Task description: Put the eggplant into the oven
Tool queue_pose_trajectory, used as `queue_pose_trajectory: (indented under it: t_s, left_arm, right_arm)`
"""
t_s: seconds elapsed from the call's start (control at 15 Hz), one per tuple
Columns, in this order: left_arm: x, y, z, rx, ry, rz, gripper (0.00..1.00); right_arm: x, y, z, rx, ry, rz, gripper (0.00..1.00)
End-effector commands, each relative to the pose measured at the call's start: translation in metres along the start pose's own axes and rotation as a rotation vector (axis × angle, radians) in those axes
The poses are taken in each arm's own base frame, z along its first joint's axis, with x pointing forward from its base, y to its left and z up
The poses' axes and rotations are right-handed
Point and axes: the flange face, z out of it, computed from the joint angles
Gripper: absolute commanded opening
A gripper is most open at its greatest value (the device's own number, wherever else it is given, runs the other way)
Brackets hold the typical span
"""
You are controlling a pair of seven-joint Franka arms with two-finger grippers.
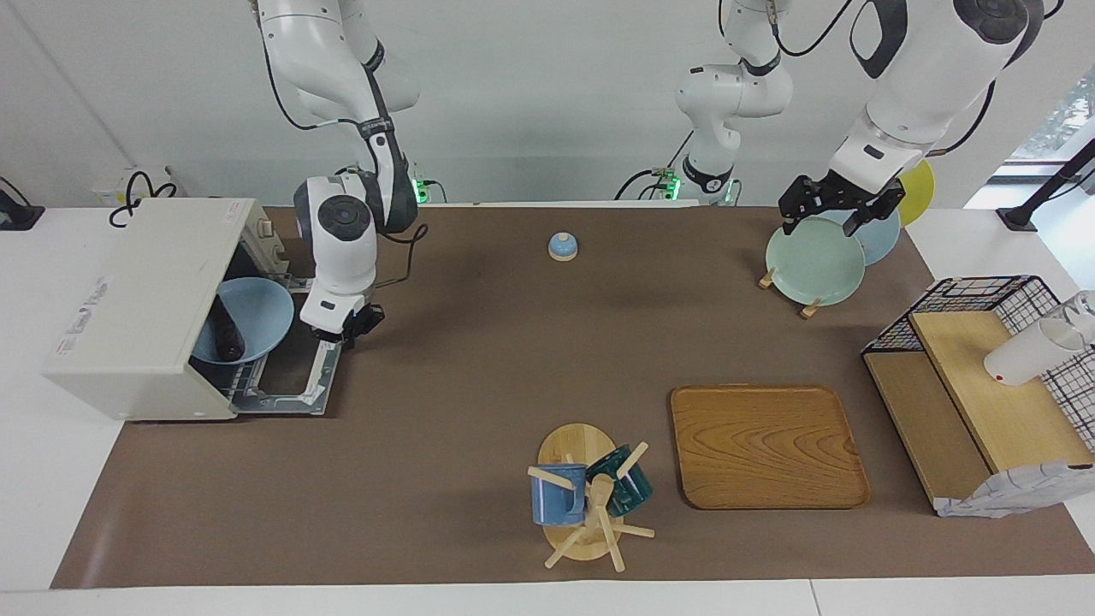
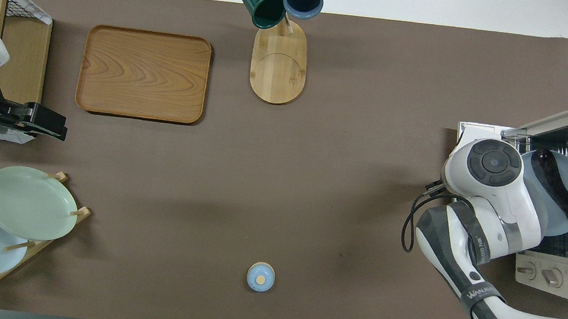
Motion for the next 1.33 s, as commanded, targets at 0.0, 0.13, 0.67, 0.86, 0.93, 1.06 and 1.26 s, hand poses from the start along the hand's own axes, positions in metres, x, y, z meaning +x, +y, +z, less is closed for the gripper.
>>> queue_pose_trajectory:
  t_s: [0.0,0.13,0.67,0.86,0.93,1.06,1.26]
  left_arm:
    - [-0.005,-0.003,-0.005,-0.011,0.001,-0.008,1.0]
    - [-0.005,-0.004,-0.005,-0.011,0.001,-0.01,1.0]
    - [-0.005,-0.003,-0.006,-0.011,0.002,-0.009,1.0]
    - [-0.005,-0.004,-0.005,-0.011,-0.001,-0.009,1.0]
    - [-0.005,-0.003,-0.006,-0.011,0.002,-0.009,1.0]
    - [-0.005,-0.003,-0.006,-0.011,0.002,-0.009,1.0]
    - [-0.005,-0.004,-0.005,-0.011,0.001,-0.01,1.0]
  right_arm:
    - [0.003,0.042,-0.038,-0.055,-0.001,-0.04,0.0]
    - [0.001,0.057,-0.053,-0.056,0.006,-0.053,0.0]
    - [-0.037,0.099,-0.072,0.015,-0.022,-0.034,0.0]
    - [-0.052,0.108,-0.082,0.045,-0.031,0.003,0.0]
    - [-0.056,0.109,-0.086,0.047,-0.034,0.007,0.01]
    - [-0.064,0.11,-0.095,0.052,-0.049,0.016,0.05]
    - [-0.077,0.116,-0.112,0.051,-0.049,0.016,0.09]
